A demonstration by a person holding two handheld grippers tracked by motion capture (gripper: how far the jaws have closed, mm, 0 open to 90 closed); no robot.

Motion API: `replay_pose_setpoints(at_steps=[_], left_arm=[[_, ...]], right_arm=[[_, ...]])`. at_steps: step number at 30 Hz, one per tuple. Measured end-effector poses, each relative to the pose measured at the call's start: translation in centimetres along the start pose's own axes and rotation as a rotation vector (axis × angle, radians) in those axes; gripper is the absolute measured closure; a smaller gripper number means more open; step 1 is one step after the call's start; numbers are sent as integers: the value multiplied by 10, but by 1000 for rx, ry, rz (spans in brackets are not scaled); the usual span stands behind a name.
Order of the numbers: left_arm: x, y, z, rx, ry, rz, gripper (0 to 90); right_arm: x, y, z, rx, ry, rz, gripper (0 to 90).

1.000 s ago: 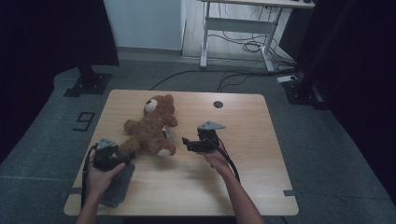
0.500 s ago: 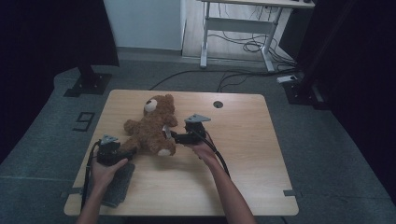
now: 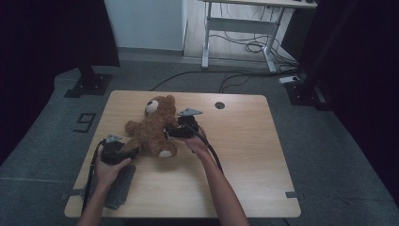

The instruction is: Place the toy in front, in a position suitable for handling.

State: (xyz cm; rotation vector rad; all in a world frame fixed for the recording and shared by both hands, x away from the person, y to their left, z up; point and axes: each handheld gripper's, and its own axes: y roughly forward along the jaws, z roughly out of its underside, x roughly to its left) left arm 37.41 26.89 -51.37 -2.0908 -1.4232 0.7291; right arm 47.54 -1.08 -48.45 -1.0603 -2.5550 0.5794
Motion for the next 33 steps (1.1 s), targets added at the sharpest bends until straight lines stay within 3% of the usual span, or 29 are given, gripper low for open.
replay_pose_setpoints(at_steps=[1,2,3,4,6,11,17,22,23,25,29,33], left_arm=[[0,0,-1,5,0,5,352],[0,0,-1,12,6,5,412],[0,0,-2,18,12,1,440],[0,0,-2,22,10,-3,440],[-1,-2,-3,26,6,-6,549],[-1,-3,-3,15,8,-7,650],[-8,-11,-8,-40,16,-32,683],[-20,-19,-18,-76,28,11,697],[-28,-22,-24,-84,47,22,697],[-35,-23,-29,-94,62,31,695],[-45,-24,-36,-97,78,48,691],[-61,-20,-43,-81,102,71,692]], right_arm=[[1,4,-1,8,-3,4,336],[2,10,-2,19,-11,20,467],[2,12,-2,20,-13,25,531],[2,12,-2,20,-13,25,531],[-2,12,-3,7,38,15,639],[-2,8,-3,-17,22,19,702],[0,-3,-6,-69,-13,40,721],[-6,-31,-15,-163,10,34,730],[-8,-46,-19,-206,23,25,730],[-8,-63,-20,-239,20,21,729],[-14,-93,-15,-282,18,16,729],[-23,-115,-3,-288,11,29,729]])
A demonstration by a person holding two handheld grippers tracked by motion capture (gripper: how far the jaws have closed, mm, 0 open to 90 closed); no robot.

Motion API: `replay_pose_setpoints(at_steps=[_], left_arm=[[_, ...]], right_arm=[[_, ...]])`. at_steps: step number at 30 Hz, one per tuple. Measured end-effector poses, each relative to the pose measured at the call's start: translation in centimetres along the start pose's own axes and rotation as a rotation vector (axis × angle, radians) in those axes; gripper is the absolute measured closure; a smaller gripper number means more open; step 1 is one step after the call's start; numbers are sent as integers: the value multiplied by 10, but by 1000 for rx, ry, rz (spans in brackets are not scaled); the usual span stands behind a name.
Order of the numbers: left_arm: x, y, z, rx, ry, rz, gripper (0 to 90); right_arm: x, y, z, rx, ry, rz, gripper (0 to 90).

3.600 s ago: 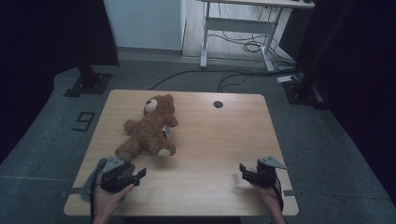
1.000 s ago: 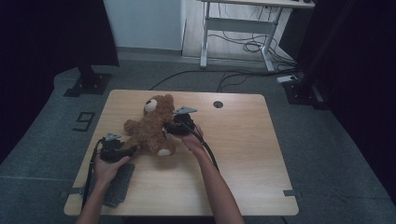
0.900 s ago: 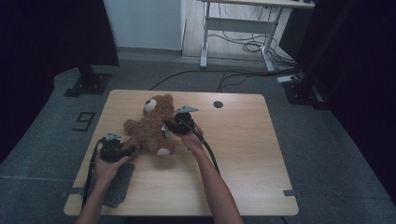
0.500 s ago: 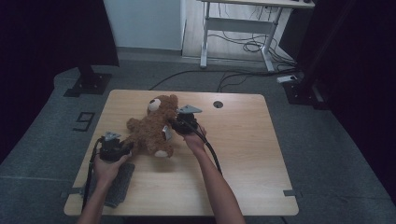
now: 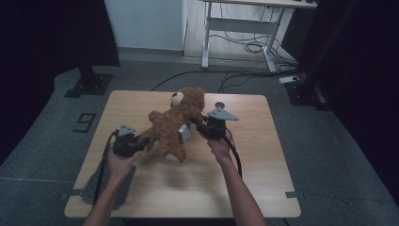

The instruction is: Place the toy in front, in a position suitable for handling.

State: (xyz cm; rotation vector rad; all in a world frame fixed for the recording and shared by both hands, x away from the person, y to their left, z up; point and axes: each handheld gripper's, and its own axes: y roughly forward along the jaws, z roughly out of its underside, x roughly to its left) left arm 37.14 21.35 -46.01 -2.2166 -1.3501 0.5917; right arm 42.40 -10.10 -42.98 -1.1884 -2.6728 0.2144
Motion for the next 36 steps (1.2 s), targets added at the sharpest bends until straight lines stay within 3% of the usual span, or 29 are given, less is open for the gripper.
replay_pose_setpoints(at_steps=[6,12,24,31,36], left_arm=[[-22,13,-9,6,31,37,692],[-28,21,-16,8,42,50,692],[-35,37,-22,34,74,50,692],[-35,44,-24,54,80,64,693],[-37,48,-28,68,89,71,693]], right_arm=[[-15,-30,8,-19,21,8,729],[-17,-56,16,-32,2,-4,729],[-12,-81,39,-41,27,-35,729],[-3,-92,50,-37,12,-64,728],[-2,-95,57,-17,16,-56,727]])
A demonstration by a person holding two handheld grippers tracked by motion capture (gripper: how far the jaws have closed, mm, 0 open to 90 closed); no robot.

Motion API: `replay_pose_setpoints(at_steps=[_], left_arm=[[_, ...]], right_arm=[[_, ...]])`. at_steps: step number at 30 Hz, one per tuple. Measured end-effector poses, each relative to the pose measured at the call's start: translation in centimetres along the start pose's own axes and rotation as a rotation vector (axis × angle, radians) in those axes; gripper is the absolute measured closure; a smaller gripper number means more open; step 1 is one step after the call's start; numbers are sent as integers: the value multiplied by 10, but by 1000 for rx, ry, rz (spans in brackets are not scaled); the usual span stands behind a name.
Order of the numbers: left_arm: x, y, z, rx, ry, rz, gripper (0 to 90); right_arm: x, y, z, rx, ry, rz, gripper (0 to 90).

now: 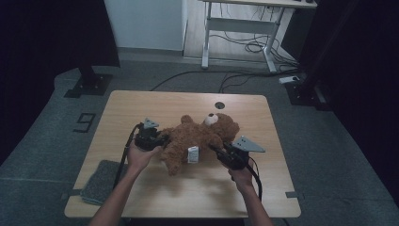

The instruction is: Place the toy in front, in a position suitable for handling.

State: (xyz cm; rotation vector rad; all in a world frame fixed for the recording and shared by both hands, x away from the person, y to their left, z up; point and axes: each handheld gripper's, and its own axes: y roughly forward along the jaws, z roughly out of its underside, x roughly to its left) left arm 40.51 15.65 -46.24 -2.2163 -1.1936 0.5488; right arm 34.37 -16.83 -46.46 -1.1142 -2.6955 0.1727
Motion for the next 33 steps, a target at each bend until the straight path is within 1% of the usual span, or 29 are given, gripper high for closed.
replay_pose_setpoints(at_steps=[4,9,10,11,16,17,18,19,20,21,22,23,24,25,26,27,28,29,30,32,33], left_arm=[[0,2,-4,7,11,-5,692],[3,6,-10,11,4,-6,692],[5,12,-12,22,-10,-3,692],[6,16,-12,32,-13,-7,691],[8,32,-8,75,-8,-27,688],[8,32,-8,75,-8,-27,685],[10,36,-6,74,-4,-17,681],[10,36,-6,74,-4,-17,675],[10,37,-6,67,-10,-11,675],[10,39,-6,65,-8,-16,660],[10,39,-6,65,-8,-16,649],[10,39,-6,64,-8,-17,636],[11,40,-6,63,-7,-22,636],[11,40,-6,63,-10,-27,618],[11,40,-7,65,-13,-31,563],[12,38,-7,71,-17,-41,526],[12,38,-7,71,-17,-41,481],[13,35,-7,75,-16,-42,481],[15,26,-8,63,-27,-44,400],[17,10,-8,28,-37,-44,377],[17,10,-8,28,-37,-44,371]], right_arm=[[2,-1,4,2,12,-8,727],[9,-1,6,1,4,-27,725],[10,2,8,14,-1,-28,724],[10,4,10,23,4,-25,723],[10,16,26,72,17,-26,719],[10,16,26,72,17,-26,719],[11,19,33,84,23,-31,717],[11,19,33,84,23,-31,717],[10,19,35,83,29,-33,716],[7,19,39,74,52,-38,712],[7,19,39,74,52,-38,712],[4,19,41,66,75,-47,706],[4,19,41,66,75,-47,706],[4,19,42,64,78,-48,702],[5,19,44,60,76,-49,691],[5,19,45,57,82,-44,687],[5,19,45,57,82,-44,687],[5,18,46,52,85,-40,682],[6,17,49,43,93,-38,673],[5,18,51,54,88,-34,663],[5,17,51,57,85,-27,661]])
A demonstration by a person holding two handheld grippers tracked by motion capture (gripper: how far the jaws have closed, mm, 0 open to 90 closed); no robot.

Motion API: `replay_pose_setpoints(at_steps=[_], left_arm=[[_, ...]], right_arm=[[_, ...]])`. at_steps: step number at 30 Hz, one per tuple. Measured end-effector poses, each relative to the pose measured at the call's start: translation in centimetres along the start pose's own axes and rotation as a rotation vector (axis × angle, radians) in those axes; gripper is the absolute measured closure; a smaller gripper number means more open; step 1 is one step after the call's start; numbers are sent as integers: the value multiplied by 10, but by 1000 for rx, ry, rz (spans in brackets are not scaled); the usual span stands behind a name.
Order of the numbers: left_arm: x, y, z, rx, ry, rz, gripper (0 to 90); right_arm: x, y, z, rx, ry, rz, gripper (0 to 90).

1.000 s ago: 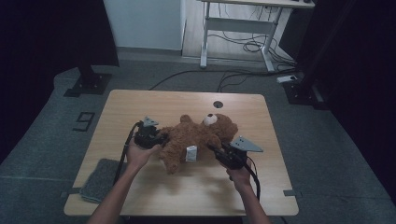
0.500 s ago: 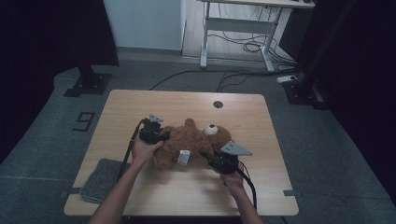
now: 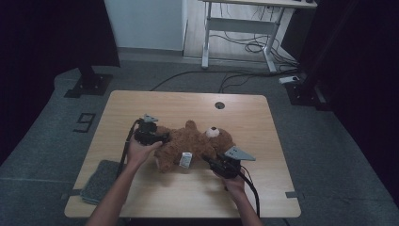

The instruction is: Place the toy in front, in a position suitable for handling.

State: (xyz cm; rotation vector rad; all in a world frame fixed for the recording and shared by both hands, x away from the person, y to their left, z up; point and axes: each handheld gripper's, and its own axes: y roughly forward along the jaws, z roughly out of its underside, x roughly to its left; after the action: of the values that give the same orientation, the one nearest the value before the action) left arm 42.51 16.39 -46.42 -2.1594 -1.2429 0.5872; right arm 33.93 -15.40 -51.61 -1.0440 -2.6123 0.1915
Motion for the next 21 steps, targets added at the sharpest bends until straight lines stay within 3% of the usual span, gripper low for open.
replay_pose_setpoints(at_steps=[1,4,5,7,8,11,14,21], left_arm=[[1,-17,2,-32,-2,6,369],[0,-32,7,-48,3,11,363],[-4,-43,15,-51,10,33,360],[-6,-47,20,-52,13,47,354],[-10,-54,29,-54,12,70,346],[-13,-59,38,-54,15,77,342],[-10,-67,52,-67,5,64,335],[11,-81,91,-64,-34,32,318]], right_arm=[[0,-1,0,1,3,4,660],[-1,-1,1,3,8,6,657],[-1,0,3,7,5,3,651],[-1,0,4,9,3,3,650],[-1,-1,4,12,0,4,648],[-1,-2,4,15,0,7,647],[2,-3,4,22,-1,6,645],[8,-3,3,34,-16,4,642]])
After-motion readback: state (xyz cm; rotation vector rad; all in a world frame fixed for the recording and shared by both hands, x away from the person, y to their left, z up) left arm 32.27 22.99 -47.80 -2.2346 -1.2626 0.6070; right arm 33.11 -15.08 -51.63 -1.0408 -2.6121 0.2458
